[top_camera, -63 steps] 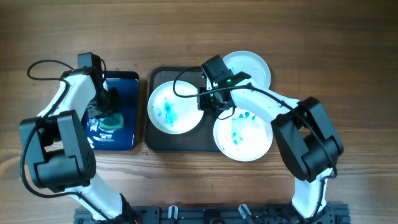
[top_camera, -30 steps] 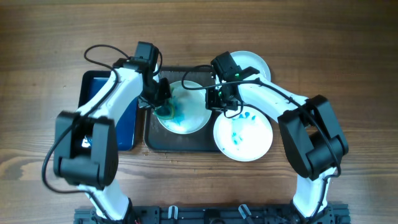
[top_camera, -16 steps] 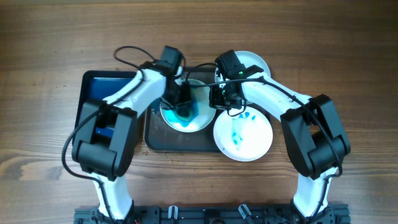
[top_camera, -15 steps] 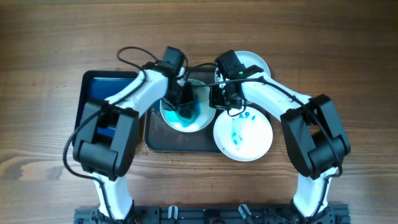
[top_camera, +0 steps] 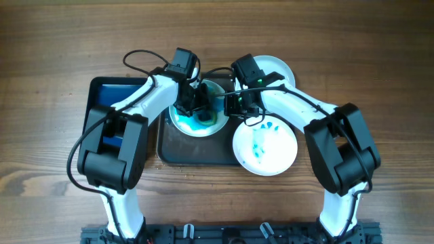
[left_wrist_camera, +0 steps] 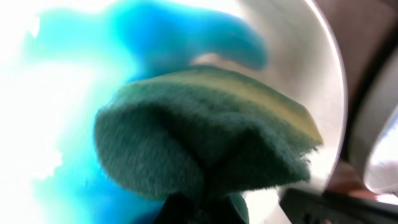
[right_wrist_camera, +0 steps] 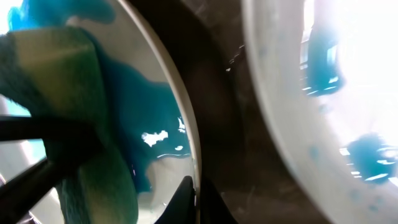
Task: Clean dirty plates on tray and stack at the side
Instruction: 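Scrub the left plate with the sponge while the right gripper holds it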
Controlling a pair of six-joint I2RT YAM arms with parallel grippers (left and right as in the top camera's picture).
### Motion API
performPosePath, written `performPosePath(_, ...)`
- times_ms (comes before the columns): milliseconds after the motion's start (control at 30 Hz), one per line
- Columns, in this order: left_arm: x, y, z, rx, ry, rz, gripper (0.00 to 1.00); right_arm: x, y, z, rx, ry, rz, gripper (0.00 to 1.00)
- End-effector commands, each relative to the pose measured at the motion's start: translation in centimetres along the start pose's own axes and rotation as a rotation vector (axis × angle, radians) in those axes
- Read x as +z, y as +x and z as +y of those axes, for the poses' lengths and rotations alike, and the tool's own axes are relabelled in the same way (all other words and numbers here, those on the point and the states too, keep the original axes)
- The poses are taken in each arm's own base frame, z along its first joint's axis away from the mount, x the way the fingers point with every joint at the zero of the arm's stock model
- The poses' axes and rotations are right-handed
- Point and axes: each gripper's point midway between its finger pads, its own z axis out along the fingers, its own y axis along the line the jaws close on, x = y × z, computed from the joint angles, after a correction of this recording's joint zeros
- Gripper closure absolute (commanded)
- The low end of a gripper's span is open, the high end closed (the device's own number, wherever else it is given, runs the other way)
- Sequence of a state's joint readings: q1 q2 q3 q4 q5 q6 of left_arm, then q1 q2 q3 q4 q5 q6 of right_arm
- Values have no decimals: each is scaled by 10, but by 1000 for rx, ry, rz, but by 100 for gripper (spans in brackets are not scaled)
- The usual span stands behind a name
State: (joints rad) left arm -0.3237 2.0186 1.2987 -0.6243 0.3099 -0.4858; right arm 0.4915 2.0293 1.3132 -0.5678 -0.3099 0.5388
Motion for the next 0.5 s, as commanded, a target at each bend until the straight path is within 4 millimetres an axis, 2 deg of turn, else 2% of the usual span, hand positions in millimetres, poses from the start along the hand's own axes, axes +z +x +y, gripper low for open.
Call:
performPosePath(0,-1,-9,98,-176,-414,-91,96,6,9,-3,8,-6,47,96)
performPosePath(67,-2,13,99,-186,-413,5,96,10,12,-1,31,-22,69,96)
performPosePath(133,3,31,81,-105,-302,126,96,18,19,4,39,-66,110,96)
performPosePath(167,6,41,60,-19,-168,198,96,21,21,4,41,-78,124,96)
performPosePath(233,0,63,0,199,221,318,96,24,22,6,42,-95,135,96)
performPosePath(267,-6,68,-17,245,333,334,96,24,22,6,41,-96,134,96)
performPosePath(300,-7,64,-24,253,373,318,96,24,21,7,40,-97,133,96)
performPosePath(367,-1,49,-20,234,322,257,96,24,21,7,39,-97,132,96)
performPosePath(400,3,36,-11,199,245,210,96,24,21,7,39,-97,132,96)
performPosePath(467,3,1,19,95,-1,76,96,24,21,6,39,-96,133,96)
